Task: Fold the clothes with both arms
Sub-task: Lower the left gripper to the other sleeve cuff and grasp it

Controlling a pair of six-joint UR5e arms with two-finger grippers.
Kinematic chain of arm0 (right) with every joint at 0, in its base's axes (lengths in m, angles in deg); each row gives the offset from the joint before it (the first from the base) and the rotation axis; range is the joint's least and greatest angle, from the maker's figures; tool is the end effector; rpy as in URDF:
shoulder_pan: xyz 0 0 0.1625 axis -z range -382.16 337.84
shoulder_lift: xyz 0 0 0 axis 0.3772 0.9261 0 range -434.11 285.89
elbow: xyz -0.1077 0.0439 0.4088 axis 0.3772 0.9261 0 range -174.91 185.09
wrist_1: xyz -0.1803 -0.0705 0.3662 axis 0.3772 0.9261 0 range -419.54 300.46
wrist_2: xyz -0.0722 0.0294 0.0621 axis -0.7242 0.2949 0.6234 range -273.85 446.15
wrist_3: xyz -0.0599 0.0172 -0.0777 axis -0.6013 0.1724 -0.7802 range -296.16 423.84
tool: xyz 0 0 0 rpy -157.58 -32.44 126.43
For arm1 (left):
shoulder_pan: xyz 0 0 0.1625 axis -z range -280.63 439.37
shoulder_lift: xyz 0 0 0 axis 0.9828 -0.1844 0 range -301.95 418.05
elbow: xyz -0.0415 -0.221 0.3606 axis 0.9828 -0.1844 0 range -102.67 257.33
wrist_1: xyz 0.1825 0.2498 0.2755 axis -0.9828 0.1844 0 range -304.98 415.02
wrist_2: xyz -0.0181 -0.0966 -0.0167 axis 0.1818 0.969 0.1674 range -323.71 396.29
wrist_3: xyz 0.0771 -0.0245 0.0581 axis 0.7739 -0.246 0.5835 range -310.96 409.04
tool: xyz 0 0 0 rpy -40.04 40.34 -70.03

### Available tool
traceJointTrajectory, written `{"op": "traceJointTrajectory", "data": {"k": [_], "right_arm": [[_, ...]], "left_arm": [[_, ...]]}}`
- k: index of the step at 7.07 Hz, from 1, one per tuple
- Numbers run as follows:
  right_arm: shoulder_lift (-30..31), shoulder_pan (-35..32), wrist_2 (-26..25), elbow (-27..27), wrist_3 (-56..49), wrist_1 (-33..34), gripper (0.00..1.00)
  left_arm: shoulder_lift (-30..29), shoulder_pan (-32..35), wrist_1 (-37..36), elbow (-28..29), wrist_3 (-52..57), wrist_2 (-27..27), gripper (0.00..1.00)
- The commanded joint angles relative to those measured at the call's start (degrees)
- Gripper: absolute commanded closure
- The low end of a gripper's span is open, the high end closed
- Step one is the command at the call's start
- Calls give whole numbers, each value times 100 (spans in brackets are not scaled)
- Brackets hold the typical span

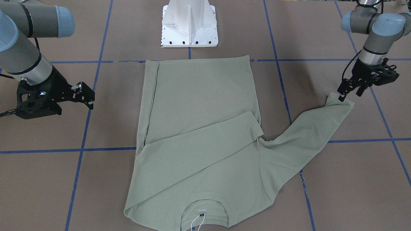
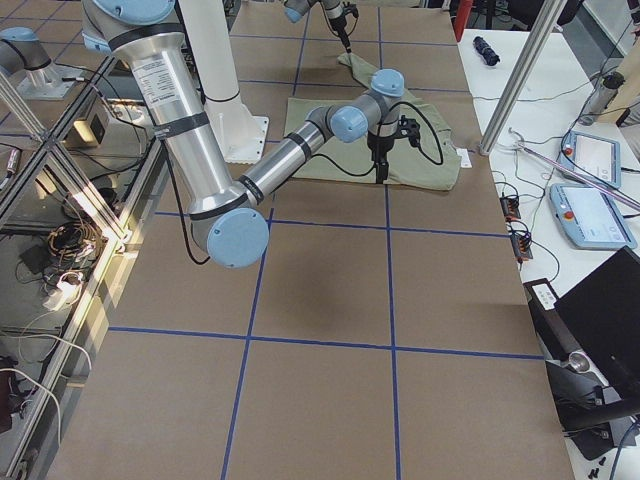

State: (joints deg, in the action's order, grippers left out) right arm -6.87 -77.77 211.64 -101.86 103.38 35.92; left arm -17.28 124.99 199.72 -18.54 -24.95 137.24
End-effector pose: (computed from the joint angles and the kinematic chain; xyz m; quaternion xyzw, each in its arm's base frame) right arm -0.2733 -0.5329 0.3148 0.0489 -0.4013 -0.0488 0.9133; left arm 0.2118 -0.3799 0.6301 0.1234 0.3784 -0.1983 0.8957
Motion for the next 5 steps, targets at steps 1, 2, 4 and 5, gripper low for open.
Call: {"op": "traceJointTrajectory", "data": {"k": [1, 2, 4, 5], "right_arm": [[17, -2, 2, -28, -8, 0, 0], [26, -2, 2, -28, 1, 0, 0], [43, -2, 2, -28, -8, -9, 0], [43, -2, 2, -36, 1, -9, 0]], "left_arm": [[-26, -114, -3, 33, -18, 30, 1], [-35, -158, -3, 33, -18, 30, 1], [-52, -315, -3, 77, -229, 31, 1], [-44, -325, -3, 95, -229, 30, 1]]}}
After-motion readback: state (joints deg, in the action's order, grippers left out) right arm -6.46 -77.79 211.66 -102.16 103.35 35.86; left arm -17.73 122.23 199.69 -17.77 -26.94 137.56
